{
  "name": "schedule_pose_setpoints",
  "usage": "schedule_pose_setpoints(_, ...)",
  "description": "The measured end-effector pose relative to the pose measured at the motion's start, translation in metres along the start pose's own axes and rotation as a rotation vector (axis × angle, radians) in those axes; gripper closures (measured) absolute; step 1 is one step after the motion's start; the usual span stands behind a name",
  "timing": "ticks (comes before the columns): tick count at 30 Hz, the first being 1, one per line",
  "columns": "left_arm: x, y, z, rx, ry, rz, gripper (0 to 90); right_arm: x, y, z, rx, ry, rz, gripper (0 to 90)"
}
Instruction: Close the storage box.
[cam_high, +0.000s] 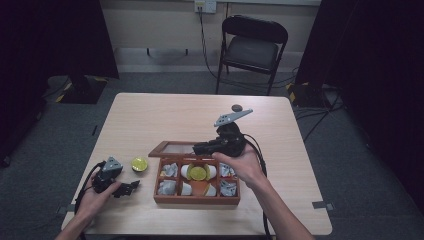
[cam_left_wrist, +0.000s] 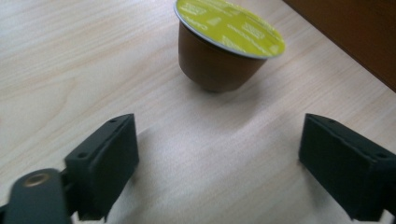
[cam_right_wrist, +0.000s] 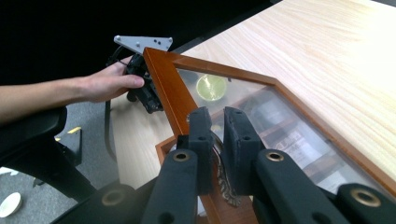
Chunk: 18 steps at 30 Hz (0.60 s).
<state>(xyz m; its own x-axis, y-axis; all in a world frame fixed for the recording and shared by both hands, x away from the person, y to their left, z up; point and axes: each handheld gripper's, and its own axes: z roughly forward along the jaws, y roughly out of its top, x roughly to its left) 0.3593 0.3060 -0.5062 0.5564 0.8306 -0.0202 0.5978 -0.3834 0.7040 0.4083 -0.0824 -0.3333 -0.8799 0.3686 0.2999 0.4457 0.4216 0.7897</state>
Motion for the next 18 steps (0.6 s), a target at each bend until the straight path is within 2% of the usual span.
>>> schedule_pose_setpoints(1, 0.001, -0.002, 0.001, -0.021, -0.001, 0.002, 5.8, 0.001, -0.002, 0.000, 0.003, -0.002, -0.004, 82.1)
schedule_pose_setpoints(18, 0.001, -0.002, 0.001, -0.021, -0.004, 0.002, 5.0, 0.020, -0.033, 0.013, 0.062, -0.022, -0.059, 81.7)
